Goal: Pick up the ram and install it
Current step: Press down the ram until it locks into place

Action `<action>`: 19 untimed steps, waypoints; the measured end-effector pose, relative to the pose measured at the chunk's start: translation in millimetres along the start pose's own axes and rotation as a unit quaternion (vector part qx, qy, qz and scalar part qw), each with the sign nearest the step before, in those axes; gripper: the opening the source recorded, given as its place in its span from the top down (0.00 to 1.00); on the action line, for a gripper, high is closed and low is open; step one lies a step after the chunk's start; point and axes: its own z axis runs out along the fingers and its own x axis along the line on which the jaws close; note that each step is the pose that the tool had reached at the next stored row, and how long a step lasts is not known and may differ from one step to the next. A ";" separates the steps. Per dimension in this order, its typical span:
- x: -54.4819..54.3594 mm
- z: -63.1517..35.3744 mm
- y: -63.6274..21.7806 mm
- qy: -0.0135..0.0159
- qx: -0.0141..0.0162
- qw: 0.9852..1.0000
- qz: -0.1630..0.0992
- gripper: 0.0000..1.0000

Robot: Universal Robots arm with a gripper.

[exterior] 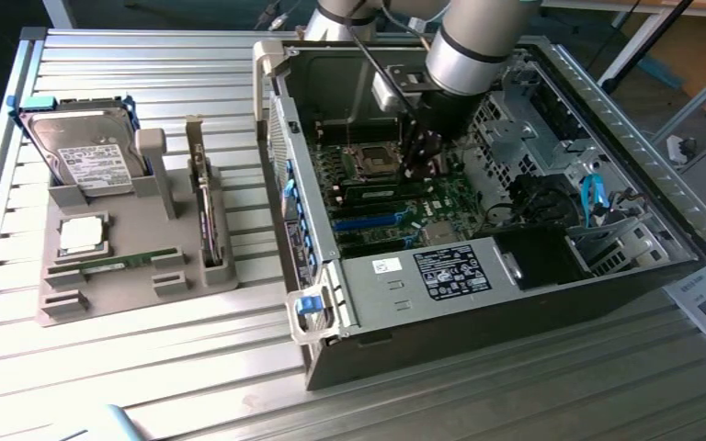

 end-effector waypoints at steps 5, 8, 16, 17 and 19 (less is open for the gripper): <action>-0.5 3.6 18.8 0.000 0.000 1.000 0.000 0.90; -0.6 3.9 21.3 0.000 0.000 1.000 0.000 0.90; -0.3 10.2 21.2 0.000 0.000 1.000 0.000 0.90; -0.4 10.4 21.2 -0.001 0.000 1.000 0.000 0.90; -0.4 10.9 21.1 -0.001 0.000 1.000 0.000 0.90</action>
